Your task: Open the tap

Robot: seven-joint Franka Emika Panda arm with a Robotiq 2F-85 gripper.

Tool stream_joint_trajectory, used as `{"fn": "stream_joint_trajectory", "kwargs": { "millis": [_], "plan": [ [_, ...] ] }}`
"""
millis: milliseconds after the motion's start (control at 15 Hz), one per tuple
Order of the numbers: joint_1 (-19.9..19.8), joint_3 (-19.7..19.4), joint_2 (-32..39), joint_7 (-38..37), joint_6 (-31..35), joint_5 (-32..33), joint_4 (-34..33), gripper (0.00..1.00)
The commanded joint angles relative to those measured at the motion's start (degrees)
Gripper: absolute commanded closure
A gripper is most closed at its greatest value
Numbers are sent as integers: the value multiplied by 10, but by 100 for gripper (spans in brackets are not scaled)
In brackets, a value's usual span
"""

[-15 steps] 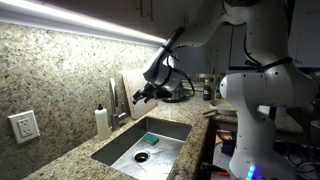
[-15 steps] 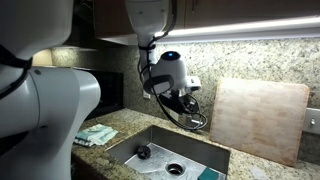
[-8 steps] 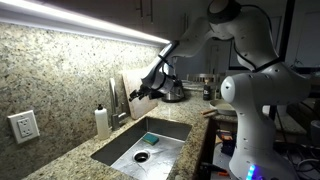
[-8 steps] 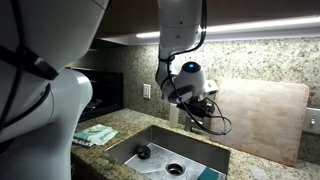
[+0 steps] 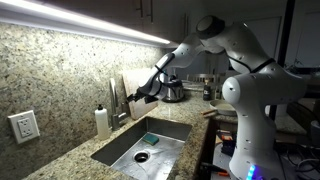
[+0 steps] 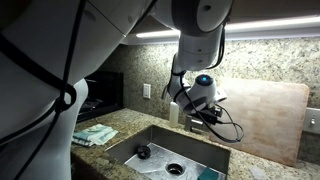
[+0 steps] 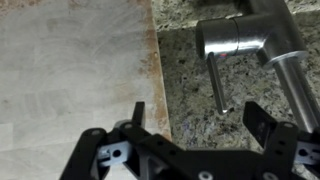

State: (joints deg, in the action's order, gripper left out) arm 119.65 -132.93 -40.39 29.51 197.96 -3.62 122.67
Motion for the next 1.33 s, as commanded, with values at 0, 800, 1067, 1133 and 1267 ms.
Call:
{"fn": "stream_joint_trajectory", "kwargs": {
  "millis": [0, 800, 1067, 1133, 1267],
  "plan": [
    [2, -15, 14, -38, -30, 41, -4, 0],
    [-57, 55, -39, -55, -126, 161, -41, 0],
    [-64, 65, -8, -79, -135, 152, -9, 0],
    [-64, 69, -11, -82, -136, 152, -8, 0],
    [-63, 73, -17, -85, -145, 151, -12, 0]
  ]
}}
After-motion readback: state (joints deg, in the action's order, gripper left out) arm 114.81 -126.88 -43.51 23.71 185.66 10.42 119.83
